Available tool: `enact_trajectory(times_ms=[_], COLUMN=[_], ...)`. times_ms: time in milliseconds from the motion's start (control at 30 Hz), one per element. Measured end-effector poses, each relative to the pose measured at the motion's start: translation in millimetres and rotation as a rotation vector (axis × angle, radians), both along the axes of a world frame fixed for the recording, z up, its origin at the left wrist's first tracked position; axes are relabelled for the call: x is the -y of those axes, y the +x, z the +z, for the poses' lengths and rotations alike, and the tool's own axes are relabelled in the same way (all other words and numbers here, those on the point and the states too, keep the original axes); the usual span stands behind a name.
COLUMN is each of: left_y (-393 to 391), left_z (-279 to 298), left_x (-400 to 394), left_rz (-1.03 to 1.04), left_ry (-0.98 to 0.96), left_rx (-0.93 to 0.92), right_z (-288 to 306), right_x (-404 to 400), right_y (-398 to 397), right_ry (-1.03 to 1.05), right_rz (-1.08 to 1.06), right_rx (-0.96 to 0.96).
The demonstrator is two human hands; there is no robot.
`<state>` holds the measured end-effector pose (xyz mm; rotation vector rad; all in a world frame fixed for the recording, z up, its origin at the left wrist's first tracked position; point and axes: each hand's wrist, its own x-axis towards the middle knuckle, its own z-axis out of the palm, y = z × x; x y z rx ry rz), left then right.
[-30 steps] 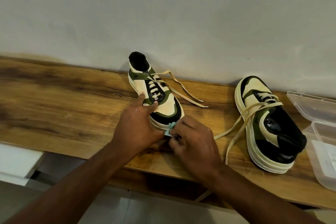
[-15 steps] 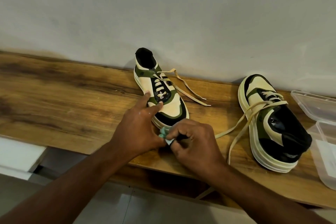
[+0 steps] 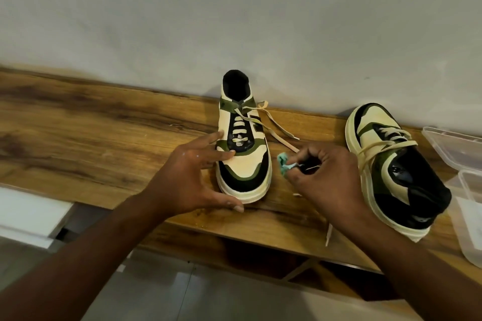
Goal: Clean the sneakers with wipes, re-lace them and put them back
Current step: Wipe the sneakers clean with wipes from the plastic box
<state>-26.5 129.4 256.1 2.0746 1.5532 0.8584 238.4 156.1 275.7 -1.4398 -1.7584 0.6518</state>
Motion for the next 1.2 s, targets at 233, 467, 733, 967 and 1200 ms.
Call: enact_trajectory(times_ms=[233,467,733,967,1200], left_y=[-12.7,9.0,11.0,7.8,3.9], left_z=[-1.1,1.2,2.8,2.3,-1.3], left_x=[-0.2,7.1,5.0,2.5,-0.3], left_rz=[-0.035,0.069,0.114,0.125,0.134], left_ry=[-0.070,-0.068,-0.110,-0.162,-0.218], left_rx=[-0.011,0.135,0.127,0.183,0.277], right_z=[-15.5,-18.1,-28.6,-35.7,-32.4], right_x=[6.6,-0.6,32.9,10.8,42.0], right_y=[-17.8,-21.2,-34.1,-25.8,-39.7], right_ry=[-0.199,-0.433,0.122,-0.036,0.178], right_rz=[0.257,0.082,0.222,0.101,0.217], right_rx=[-0.177,-0.464,-0.025,-0.108,0.021])
